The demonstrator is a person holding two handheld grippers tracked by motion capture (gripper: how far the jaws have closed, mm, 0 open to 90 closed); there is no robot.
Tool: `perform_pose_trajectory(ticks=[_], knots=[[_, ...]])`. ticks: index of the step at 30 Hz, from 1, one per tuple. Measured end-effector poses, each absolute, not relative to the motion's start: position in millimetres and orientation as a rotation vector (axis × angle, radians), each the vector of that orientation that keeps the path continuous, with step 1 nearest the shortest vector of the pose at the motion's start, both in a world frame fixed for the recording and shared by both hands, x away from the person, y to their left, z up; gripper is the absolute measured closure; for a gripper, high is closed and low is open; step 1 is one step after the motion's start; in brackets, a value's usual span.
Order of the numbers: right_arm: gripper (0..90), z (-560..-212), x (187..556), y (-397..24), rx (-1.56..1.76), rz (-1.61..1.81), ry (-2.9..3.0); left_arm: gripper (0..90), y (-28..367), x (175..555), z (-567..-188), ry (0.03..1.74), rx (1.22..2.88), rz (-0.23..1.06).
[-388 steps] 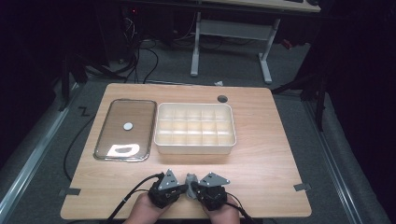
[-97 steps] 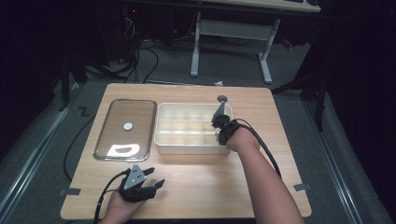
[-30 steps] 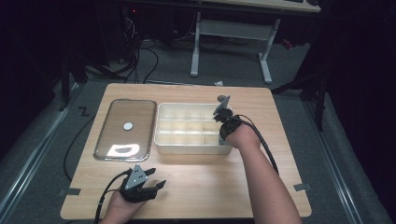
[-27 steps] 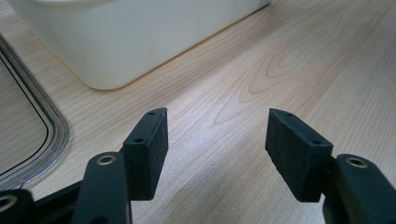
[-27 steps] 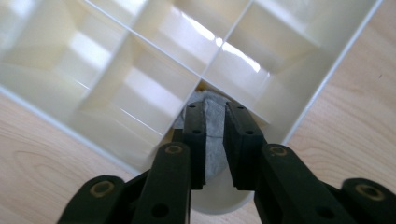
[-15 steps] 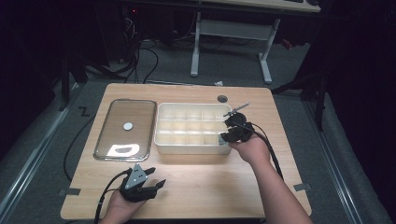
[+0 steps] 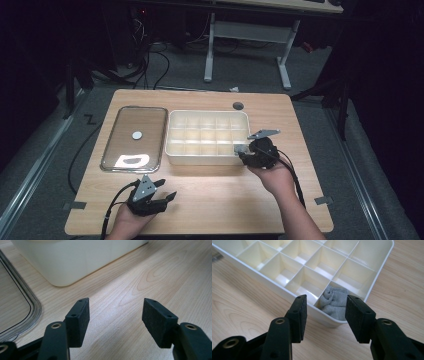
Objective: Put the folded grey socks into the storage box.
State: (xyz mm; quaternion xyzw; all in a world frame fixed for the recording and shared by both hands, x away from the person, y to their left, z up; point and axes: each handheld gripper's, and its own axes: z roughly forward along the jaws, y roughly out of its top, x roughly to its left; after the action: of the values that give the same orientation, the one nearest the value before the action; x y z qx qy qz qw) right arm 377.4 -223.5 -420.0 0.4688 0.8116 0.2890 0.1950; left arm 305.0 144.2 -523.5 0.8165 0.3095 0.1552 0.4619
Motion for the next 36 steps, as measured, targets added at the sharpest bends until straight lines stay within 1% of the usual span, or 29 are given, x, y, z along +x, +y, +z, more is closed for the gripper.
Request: perform_pose_trajectory(ticks=[7,17,19,24,26,27,28,29,30,31,32,33,34,36], knots=[[46.8,-430.6,357.7,-228.7,1.318,0.872,2.217,40.2,142.7,304.1,-523.2,0.759,2.015,0.396],[46.8,-449.7,332.3,-234.2,1.296,0.932,2.146,41.7,142.8,304.2,-522.7,0.774,2.016,0.401],[44.3,-456.9,324.4,-233.1,1.28,0.965,2.131,42.2,143.5,305.1,-523.1,0.785,2.011,0.389],[41.2,-474.3,312.6,-224.4,1.241,0.986,2.128,43.4,144.0,305.4,-522.8,0.785,2.011,0.385],[39.8,-495.0,303.8,-213.8,1.249,1.014,2.134,43.6,145.0,304.9,-522.4,0.795,1.998,0.391],[39.8,-495.0,303.8,-213.8,1.249,1.014,2.134,43.7,145.0,304.9,-522.4,0.795,1.998,0.391],[38.6,-509.5,294.2,-203.4,1.253,1.033,2.128,43.5,145.9,304.6,-522.2,0.797,1.991,0.396],[38.6,-509.5,294.2,-203.4,1.253,1.033,2.128,43.5,146.8,304.0,-522.3,0.804,1.978,0.403],[40.1,-518.3,281.1,-194.5,1.204,1.048,2.097,42.5,149.0,303.0,-522.6,0.819,1.96,0.419],[41.3,-520.0,274.8,-191.5,1.208,1.058,2.08,42.1,150.0,302.5,-522.9,0.824,1.951,0.419],[38.5,-519.3,272.0,-188.9,1.195,1.081,2.126,42.1,150.7,302.0,-523.3,0.823,1.945,0.425],[38.5,-519.3,272.0,-188.9,1.195,1.081,2.126,41.5,150.7,302.0,-523.3,0.823,1.945,0.425],[39.5,-518.3,267.2,-185.6,1.118,1.035,2.152,41.0,150.7,302.2,-524.8,0.831,1.95,0.45],[39.5,-519.1,267.1,-188.2,1.126,1.052,2.14,41.0,150.9,303.2,-525.6,0.841,1.953,0.448]])
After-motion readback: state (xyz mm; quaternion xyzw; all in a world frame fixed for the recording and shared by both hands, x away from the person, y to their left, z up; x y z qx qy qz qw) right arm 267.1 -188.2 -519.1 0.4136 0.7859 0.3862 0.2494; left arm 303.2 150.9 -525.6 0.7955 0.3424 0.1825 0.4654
